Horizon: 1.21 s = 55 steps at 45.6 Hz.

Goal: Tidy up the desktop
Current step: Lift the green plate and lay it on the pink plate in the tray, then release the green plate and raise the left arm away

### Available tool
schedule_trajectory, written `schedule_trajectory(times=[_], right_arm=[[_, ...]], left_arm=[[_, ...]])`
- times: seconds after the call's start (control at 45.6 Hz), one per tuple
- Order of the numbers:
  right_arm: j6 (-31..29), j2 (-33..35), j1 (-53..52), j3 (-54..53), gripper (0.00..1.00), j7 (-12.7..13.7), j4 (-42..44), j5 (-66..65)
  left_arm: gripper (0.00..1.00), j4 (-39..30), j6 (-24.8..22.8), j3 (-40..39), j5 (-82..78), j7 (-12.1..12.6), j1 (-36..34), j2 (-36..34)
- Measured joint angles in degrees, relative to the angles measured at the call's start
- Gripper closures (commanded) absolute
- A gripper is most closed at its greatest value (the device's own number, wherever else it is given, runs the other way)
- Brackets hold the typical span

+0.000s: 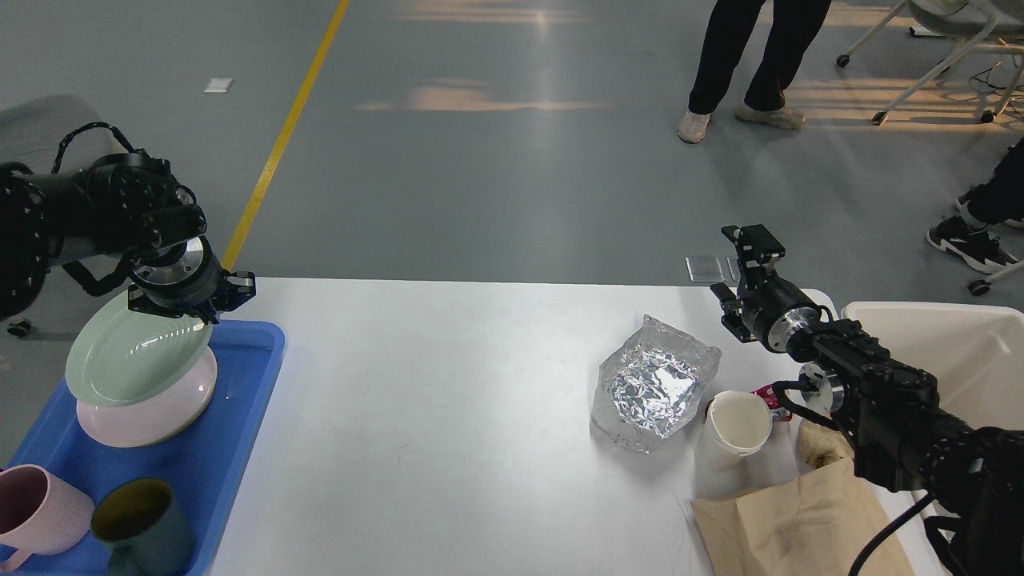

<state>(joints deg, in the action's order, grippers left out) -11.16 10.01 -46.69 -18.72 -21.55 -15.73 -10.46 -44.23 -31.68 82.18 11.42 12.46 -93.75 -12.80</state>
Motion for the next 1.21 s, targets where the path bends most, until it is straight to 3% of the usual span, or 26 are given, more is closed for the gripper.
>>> schedule_trajectory(times=[0.46,0.723,1.206], right_arm=[[0.0,0.0,0.0,0.0,0.00,0.0,0.0,0.0],[0.0,0.0,0.0,0.0,0.00,0.0,0.0,0.0],[0.0,0.0,0.0,0.0,0.00,0.0,0.0,0.0]], left_arm=[[1.00,11.0,11.5,0.0,-0.1,0.0,15.0,0.0],[1.00,18.0,12.8,-0.6,-0.7,-0.1,21.5,-0.2],[0.98,20.1,15.5,-0.9,-0.8,-0.3,25.3,0.5]])
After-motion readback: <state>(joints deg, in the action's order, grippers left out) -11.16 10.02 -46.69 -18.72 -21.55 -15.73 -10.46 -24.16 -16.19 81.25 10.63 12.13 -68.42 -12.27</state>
